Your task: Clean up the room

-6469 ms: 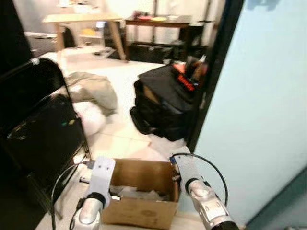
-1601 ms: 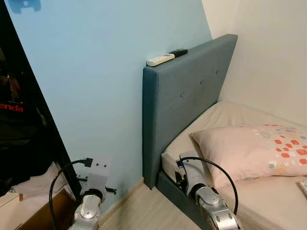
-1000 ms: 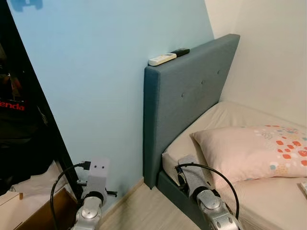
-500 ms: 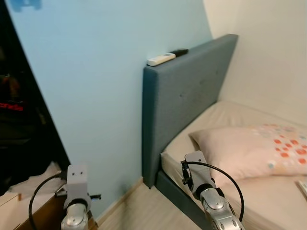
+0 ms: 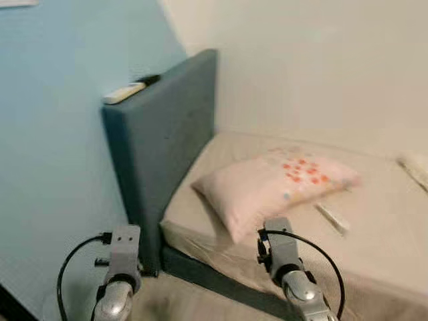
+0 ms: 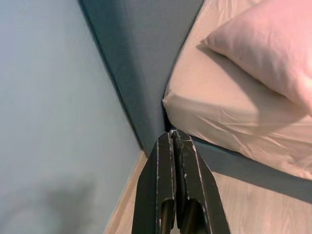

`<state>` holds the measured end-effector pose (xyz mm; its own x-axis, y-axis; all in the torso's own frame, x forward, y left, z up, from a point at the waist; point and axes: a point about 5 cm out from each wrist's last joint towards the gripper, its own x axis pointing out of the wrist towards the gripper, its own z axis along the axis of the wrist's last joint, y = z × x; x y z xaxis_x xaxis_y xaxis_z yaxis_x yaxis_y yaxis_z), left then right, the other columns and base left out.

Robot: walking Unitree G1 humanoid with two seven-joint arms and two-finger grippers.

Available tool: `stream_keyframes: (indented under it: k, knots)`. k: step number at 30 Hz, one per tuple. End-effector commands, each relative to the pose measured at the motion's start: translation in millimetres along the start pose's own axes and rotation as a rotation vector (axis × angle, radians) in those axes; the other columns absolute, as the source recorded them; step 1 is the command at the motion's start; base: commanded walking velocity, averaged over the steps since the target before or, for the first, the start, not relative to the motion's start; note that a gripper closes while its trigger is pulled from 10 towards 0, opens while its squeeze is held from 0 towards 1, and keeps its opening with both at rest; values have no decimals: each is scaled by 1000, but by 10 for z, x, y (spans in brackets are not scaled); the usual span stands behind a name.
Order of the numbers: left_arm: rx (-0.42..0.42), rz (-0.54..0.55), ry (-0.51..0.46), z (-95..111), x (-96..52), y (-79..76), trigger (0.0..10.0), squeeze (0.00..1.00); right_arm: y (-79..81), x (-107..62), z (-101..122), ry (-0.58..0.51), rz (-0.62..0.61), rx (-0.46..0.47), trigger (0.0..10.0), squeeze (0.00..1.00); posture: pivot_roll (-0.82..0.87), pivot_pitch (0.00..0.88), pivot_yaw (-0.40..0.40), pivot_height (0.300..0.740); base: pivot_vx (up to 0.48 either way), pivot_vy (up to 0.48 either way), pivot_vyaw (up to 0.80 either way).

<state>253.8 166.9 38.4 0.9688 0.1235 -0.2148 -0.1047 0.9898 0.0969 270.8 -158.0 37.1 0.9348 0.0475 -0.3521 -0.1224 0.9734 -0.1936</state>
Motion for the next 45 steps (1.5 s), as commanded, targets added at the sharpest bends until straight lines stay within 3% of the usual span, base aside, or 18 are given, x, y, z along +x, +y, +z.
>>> stream_keyframes:
  k: [1,25,45]
  knots:
    - [1,-3,-3,23,13,15,10000,0,-17,10,1,9,-1,11,10000,0,-109,0,3,740,0,0,-800]
    - [49,-11,-10,59,71,-92,10000,0,-56,31,-6,22,10,-7,10000,0,-142,0,-29,740,0,0,-800]
    - [59,-11,-30,88,-6,-36,10000,0,1,14,1,14,16,3,10000,0,-109,0,-1,740,0,0,-800]
